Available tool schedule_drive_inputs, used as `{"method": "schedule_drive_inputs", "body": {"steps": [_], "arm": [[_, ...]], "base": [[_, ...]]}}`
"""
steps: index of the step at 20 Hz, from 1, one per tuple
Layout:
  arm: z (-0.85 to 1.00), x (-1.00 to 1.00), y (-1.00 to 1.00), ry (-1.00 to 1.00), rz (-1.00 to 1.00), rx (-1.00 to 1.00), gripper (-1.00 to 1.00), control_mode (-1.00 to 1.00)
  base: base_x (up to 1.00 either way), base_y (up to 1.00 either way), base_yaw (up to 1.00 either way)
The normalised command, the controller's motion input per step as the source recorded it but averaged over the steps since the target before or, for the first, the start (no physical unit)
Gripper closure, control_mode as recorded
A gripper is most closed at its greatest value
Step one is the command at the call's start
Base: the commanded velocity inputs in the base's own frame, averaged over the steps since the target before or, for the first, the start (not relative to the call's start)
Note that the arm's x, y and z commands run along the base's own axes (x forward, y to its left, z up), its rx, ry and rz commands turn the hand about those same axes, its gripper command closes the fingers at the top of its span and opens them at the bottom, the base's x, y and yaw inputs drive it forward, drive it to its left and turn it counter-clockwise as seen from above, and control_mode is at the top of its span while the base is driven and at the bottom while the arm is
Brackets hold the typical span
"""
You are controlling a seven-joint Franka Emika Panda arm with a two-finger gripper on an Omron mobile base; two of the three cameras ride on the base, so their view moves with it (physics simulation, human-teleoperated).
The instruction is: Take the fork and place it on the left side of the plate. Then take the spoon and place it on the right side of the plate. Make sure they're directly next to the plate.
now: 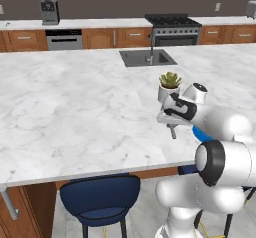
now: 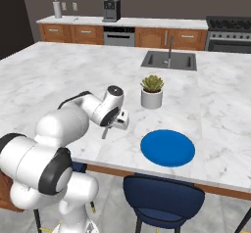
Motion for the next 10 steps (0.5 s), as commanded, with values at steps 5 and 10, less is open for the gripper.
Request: {"method": "schedule_drive_inputs", "body": {"steps": [5,10], "arm": [[-0.44,0.11,-0.46,0.00,0.00,-0.01,1.00,-1.00],[-0.51,0.08,-0.40,0.00,0.00,-0.07,1.00,-1.00]], "base": [[0.00,0.00,0.00],[0.00,0.00,0.00]]}}
